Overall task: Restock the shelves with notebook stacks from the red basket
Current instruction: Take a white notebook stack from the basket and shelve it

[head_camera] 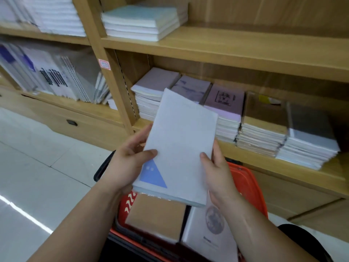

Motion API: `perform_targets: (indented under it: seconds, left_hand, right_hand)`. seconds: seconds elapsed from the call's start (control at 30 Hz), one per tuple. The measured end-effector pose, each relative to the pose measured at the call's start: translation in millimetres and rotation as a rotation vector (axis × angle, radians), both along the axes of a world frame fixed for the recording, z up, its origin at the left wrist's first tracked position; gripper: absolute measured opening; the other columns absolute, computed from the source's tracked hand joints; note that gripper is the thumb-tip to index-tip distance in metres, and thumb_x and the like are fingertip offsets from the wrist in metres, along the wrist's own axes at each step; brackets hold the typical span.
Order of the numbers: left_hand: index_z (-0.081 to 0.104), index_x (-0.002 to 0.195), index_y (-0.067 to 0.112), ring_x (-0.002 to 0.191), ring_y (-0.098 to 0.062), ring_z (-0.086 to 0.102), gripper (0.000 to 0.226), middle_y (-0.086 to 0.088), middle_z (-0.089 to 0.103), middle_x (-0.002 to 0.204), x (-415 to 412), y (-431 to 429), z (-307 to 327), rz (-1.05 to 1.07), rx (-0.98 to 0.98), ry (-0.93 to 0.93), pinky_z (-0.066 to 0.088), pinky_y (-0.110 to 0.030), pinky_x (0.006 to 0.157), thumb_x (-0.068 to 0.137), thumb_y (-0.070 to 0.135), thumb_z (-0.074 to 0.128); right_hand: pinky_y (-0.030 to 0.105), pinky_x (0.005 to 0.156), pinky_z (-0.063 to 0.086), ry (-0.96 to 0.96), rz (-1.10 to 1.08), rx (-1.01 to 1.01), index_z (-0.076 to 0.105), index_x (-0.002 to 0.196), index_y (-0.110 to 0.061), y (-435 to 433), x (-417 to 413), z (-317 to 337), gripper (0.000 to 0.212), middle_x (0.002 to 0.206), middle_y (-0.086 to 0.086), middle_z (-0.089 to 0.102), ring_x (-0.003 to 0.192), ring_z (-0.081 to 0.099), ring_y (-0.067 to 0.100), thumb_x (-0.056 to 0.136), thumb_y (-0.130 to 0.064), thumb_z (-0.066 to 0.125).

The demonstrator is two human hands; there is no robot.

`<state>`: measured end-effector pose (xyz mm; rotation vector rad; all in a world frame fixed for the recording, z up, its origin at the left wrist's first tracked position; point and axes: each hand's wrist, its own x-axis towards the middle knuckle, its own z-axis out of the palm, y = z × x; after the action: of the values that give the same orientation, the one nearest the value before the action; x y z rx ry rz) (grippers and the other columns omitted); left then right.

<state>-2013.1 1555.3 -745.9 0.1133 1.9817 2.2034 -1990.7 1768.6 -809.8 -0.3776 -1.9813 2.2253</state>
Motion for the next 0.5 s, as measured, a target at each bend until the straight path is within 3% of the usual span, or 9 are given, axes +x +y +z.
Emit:
perform_targets:
  seconds: [0.13,0.3,0.43,0.5]
  left_hand:
    - [0.052,0.146,0.022,0.125,-0.038,0.059,0.075,-0.007,0.063,0.138,-5.0,-7.2,39.4,-0.002,0.076,0.072,0.05,-0.053,0.102,0.077,-0.005,0.062]
    - [0.055,0.143,0.024,0.116,-0.03,0.066,0.069,-0.007,0.063,0.138,-1.9,-2.7,95.0,-0.027,0.145,0.195,0.058,-0.041,0.09,0.082,-0.008,0.051]
    - [0.062,0.136,0.024,0.097,-0.027,0.073,0.063,-0.006,0.072,0.122,-21.6,19.0,143.5,-0.012,0.176,0.212,0.062,-0.037,0.076,0.085,-0.012,0.051]
    - [0.064,0.133,0.023,0.096,-0.028,0.074,0.058,-0.007,0.075,0.115,-46.4,34.7,166.3,0.032,0.186,0.158,0.062,-0.036,0.075,0.087,-0.012,0.053]
  right_hand:
    - [0.041,0.111,0.047,0.176,-0.013,0.067,0.033,0.155,-0.042,2.1,-0.9,59.8,0.061,0.139,-0.026,0.058,0.126,0.058,0.001,0.105,-0.012,0.051]
    - [0.048,0.115,0.042,0.35,-0.063,0.096,0.031,0.156,-0.044,0.9,5.9,124.9,0.065,0.15,-0.025,0.049,0.138,0.048,0.006,0.103,-0.016,0.056]
    - [0.043,0.095,0.057,0.37,-0.131,0.128,0.047,0.144,-0.051,14.2,-5.7,185.7,0.053,0.124,-0.025,0.067,0.113,0.066,0.005,0.103,-0.019,0.058]
    - [0.039,0.085,0.06,0.372,-0.111,0.084,0.059,0.134,-0.044,27.6,-27.6,213.8,0.045,0.113,-0.019,0.073,0.102,0.072,0.009,0.102,-0.012,0.057]
